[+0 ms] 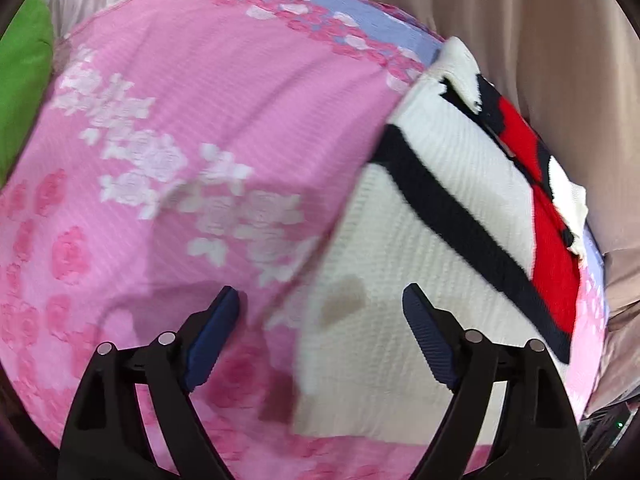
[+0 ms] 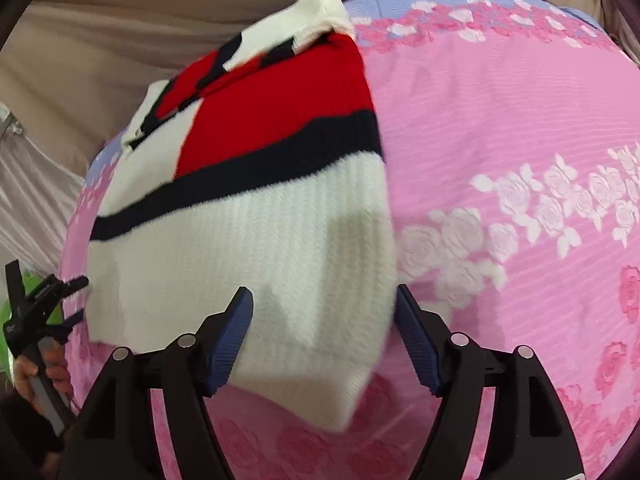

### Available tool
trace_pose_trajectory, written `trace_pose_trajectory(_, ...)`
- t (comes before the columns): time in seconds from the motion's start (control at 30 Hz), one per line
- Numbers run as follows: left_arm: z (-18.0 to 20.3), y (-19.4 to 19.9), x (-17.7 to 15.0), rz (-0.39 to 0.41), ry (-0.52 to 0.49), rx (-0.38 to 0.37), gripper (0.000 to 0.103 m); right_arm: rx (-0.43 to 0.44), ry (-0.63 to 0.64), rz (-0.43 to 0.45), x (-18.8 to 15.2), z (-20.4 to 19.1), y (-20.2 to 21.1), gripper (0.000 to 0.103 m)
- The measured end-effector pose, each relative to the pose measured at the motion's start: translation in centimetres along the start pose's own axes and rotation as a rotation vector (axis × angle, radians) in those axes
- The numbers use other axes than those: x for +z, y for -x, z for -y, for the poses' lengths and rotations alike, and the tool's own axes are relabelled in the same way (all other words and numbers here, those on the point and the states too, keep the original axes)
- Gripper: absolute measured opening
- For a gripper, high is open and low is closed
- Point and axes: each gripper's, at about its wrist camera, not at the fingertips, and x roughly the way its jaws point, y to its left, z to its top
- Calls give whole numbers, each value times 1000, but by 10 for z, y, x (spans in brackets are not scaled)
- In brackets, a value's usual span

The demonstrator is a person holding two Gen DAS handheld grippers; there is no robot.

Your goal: Fold small clothes

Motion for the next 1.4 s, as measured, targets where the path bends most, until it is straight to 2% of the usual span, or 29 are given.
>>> trace_pose_trajectory(0.03,6,-3,3,2,-2,6,72,-21,-4,19,0,-2,-1,61)
trace_pose_trajectory(0.07,11,-5,8,0,-8,13,49,-30,-10,30,7,-4,-5,24)
trace_pose_trajectory(0.1,12,-5,10,-8,-12,-4,30,-23,-33,9,14,-4,-9,9)
trace_pose_trajectory(0.13,14,-7,13,-44,-2,-61,7,-6,-74,10,19,0,-7,8)
trace_pose_trajectory(0.17,13,-3,17,-74,31,-104,6,25,-113,34,21,3,3,8)
trace_pose_trajectory(0.2,13,5,19,-63,39,-118,5,35,-126,57,23,2,13,7)
trace_pose_trajectory(0.3,15,43,17,-17,-42,-115,5,48,-131,100,16,8,58,7)
trace_pose_trajectory(0.4,10,74,2,-53,-94,-142,4,31,-99,82,-5,9,94,6)
trace_pose_trajectory(0.47,-1,94,-18,-100,-137,-128,3,-15,-56,35,-26,8,111,6)
trace_pose_trajectory(0.53,-15,107,-40,-157,-169,-113,3,-39,-34,-41,-55,16,126,6)
trace_pose_trajectory(0.67,-51,132,-100,-362,-223,-43,3,-86,36,-328,-132,34,151,6)
trace_pose_trajectory(0.73,-63,150,-116,-433,-213,-50,3,-53,12,-435,-158,38,171,6)
trace_pose_trajectory(0.77,-61,163,-113,-437,-202,-66,3,-13,-16,-437,-158,37,181,6)
trace_pose_trajectory(0.83,-43,175,-89,-381,-204,-120,3,77,-51,-346,-134,31,200,6)
trace_pose_trajectory(0.9,-10,172,-51,-279,-225,-208,3,153,-80,-175,-86,29,207,6)
trace_pose_trajectory(0.93,5,164,-33,-220,-250,-219,4,175,-105,-67,-56,34,201,7)
trace_pose_trajectory(0.97,24,151,-12,-128,-269,-205,4,188,-129,-8,-39,40,193,7)
trace_pose_trajectory(1.0,35,138,1,-69,-277,-201,6,201,-155,45,-20,49,178,8)
trace_pose_trajectory(1.03,49,114,18,-11,-275,-168,8,185,-193,87,2,64,151,10)
trace_pose_trajectory(1.07,58,94,27,26,-279,-159,14,141,-232,118,14,75,132,14)
trace_pose_trajectory(1.1,64,75,34,44,-282,-145,17,92,-271,153,22,81,117,15)
trace_pose_trajectory(1.13,68,54,40,54,-266,-92,17,54,-321,195,29,89,108,16)
trace_pose_trajectory(1.17,70,44,42,44,-256,-73,18,52,-379,239,32,93,108,16)
trace_pose_trajectory(1.23,70,41,42,22,-225,-94,21,104,-435,336,28,95,125,20)
trace_pose_trajectory(1.27,69,51,36,46,-224,-114,37,96,-412,359,26,92,134,33)
trace_pose_trajectory(1.33,71,64,19,109,-280,-80,59,9,-292,345,23,78,142,49)
trace_pose_trajectory(1.4,79,69,13,169,-348,-49,62,-51,-185,297,13,65,140,53)
